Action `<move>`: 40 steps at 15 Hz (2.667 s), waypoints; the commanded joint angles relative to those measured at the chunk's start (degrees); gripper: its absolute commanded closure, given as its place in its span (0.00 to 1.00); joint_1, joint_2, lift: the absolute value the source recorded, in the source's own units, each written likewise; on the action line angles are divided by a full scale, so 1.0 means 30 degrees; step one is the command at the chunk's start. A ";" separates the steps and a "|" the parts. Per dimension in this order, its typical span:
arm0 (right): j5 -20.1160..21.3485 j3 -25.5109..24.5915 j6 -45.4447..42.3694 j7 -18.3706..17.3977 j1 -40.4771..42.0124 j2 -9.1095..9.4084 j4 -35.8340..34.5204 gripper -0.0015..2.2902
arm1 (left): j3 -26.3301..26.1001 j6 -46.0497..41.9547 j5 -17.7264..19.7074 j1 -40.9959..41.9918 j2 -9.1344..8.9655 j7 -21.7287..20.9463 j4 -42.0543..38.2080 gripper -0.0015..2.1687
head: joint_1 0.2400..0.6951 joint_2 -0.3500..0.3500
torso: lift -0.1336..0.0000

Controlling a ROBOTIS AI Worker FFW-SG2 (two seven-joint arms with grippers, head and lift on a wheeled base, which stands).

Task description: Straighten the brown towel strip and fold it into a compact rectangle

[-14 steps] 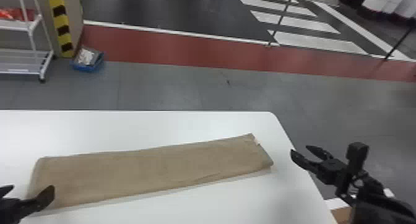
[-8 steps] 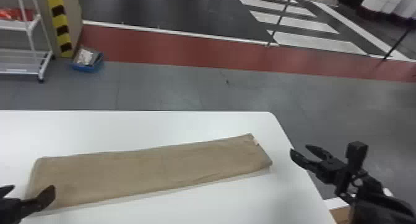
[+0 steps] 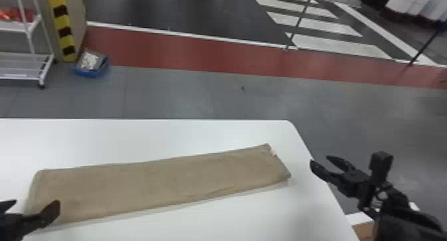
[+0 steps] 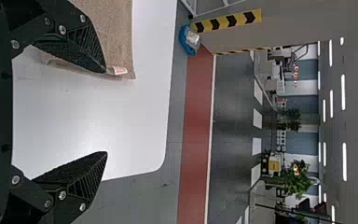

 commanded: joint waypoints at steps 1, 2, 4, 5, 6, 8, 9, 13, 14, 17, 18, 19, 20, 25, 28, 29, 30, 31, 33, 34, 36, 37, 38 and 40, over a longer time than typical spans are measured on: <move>-0.0052 -0.0099 -0.0001 0.0000 0.0111 -0.0002 -0.0008 0.13 | -0.0084 0.0131 -0.0160 0.0059 -0.0021 0.0005 0.0023 0.04 | 1.00 0.03 | 1.00; -0.0052 -0.0099 -0.0059 0.0030 0.0111 -0.0002 -0.0008 0.13 | -0.0084 0.0131 -0.0219 0.0147 -0.0021 0.0005 0.0023 0.04 | 1.00 0.02 | 1.00; -0.0081 -0.0099 -0.0059 0.0030 0.0111 -0.0031 -0.0008 0.13 | -0.0055 0.0189 -0.0219 0.0264 0.0038 -0.0024 -0.0036 0.08 | 1.00 0.02 | 1.00; -0.0052 -0.0099 -0.0059 0.0030 0.0111 -0.0002 -0.0008 0.13 | -0.0025 0.0307 -0.0219 0.0322 0.0067 -0.0171 -0.0065 0.13 | 1.00 0.02 | 1.00; -0.0052 -0.0099 -0.0059 0.0030 0.0111 -0.0002 -0.0008 0.13 | -0.0025 0.0600 -0.0219 0.0352 0.0097 -0.0229 -0.0094 0.16 | 1.00 0.02 | 1.00; -0.0052 -0.0099 -0.0059 0.0030 0.0111 -0.0002 -0.0008 0.13 | -0.0025 0.0600 -0.0248 0.0498 0.0126 -0.0317 -0.0270 0.19 | 1.00 0.01 | 1.00; -0.0081 -0.0099 -0.0059 0.0088 0.0111 -0.0002 -0.0008 0.13 | -0.0025 0.0717 -0.0277 0.0528 0.0126 -0.0434 -0.0329 0.22 | 1.00 0.01 | 1.00; -0.0140 -0.0128 -0.0059 0.0147 0.0140 -0.0002 -0.0008 0.13 | 0.0414 0.0834 -0.0277 0.0967 0.0155 -0.0434 -0.1003 0.53 | 1.00 0.01 | 1.00; -0.0140 -0.0128 -0.0059 0.0147 0.0140 -0.0002 -0.0008 0.13 | 0.0590 0.1010 -0.0277 0.1114 0.0184 -0.0434 -0.1295 0.53 | 1.00 0.01 | 1.00; -0.0169 -0.0070 -0.0001 0.0235 0.0140 0.0057 -0.0008 0.13 | 0.1264 0.1127 -0.0277 0.1289 0.0272 -0.0610 -0.1530 0.54 | 1.00 0.03 | 1.00; -0.0169 -0.0041 -0.0001 0.0264 0.0140 0.0115 -0.0008 0.13 | 0.1439 0.1127 -0.0277 0.1289 0.0302 -0.0669 -0.1501 0.54 | 1.00 0.04 | 1.00; -0.0169 -0.0011 -0.0001 0.0264 0.0140 0.0145 -0.0038 0.13 | 0.1586 0.1127 -0.0277 0.1289 0.0331 -0.0669 -0.1471 0.54 | 1.00 0.05 | 1.00; -0.0228 -0.0011 0.0058 0.0352 0.0198 0.0233 -0.0125 0.13 | 0.1674 0.1127 -0.0307 0.1289 0.0448 -0.0639 -0.1471 0.54 | 1.00 0.05 | 1.00; -0.0315 0.0077 0.1816 0.0440 0.0579 0.1434 -0.1707 0.13 | 0.2084 0.1068 -0.0512 0.0498 0.0888 -0.0669 -0.0504 0.48 | 1.00 0.14 | 1.00; -0.1019 0.0487 0.3456 -0.0088 0.0404 0.2576 -0.2469 0.13 | 0.1937 0.1068 -0.0512 0.0264 0.0858 -0.0698 -0.0417 0.02 | 1.00 0.21 | 1.00; -0.1019 0.0487 0.4101 -0.0586 0.0023 0.2986 -0.2528 0.13 | 0.1879 0.1068 -0.0512 0.0205 0.0829 -0.0669 -0.0446 0.02 | 1.00 0.22 | 1.00; -0.0989 0.0692 0.4277 -0.0908 -0.0329 0.3192 -0.2528 0.13 | 0.1850 0.1010 -0.0512 0.0176 0.0829 -0.0669 -0.0446 0.02 | 1.00 0.24 | 1.00; -0.0931 0.1219 0.4218 -0.1523 -0.0680 0.3397 -0.2498 0.14 | 0.1820 0.1010 -0.0512 0.0147 0.0829 -0.0669 -0.0446 0.02 | 1.00 0.25 | 1.00; -0.0638 0.1717 0.4277 -0.2373 -0.1442 0.3572 -0.2088 0.14 | 0.1850 0.0951 -0.0512 0.0088 0.0888 -0.0669 -0.0417 0.02 | 1.00 0.27 | 1.00; -0.0608 0.2362 0.4863 -0.2636 -0.1647 0.3660 -0.2059 0.15 | 0.1850 0.0951 -0.0512 0.0088 0.0888 -0.0669 -0.0387 0.03 | 1.00 0.30 | 1.00; 0.0476 0.3592 0.5917 -0.3222 -0.1911 0.3690 -0.2030 0.15 | 0.1850 0.0658 -0.0512 0.0030 0.0917 -0.0669 -0.0182 0.04 | 1.00 0.32 | 1.00; 0.1032 0.3709 0.6093 -0.3222 -0.2028 0.3836 -0.1854 0.15 | 0.1850 0.0482 -0.0512 -0.0029 0.0917 -0.0698 -0.0006 0.04 | 1.00 0.34 | 1.00; 0.1325 0.4061 0.6269 -0.3252 -0.2057 0.3865 -0.1795 0.15 | 0.1791 0.0307 -0.0512 -0.0117 0.0917 -0.0698 0.0140 0.04 | 1.00 0.37 | 1.00; 0.1940 0.4383 0.7206 -0.3720 -0.2087 0.4041 -0.1795 0.15 | 0.1615 0.0248 -0.0512 -0.0263 0.0917 -0.0698 0.0287 0.04 | 1.00 0.39 | 1.00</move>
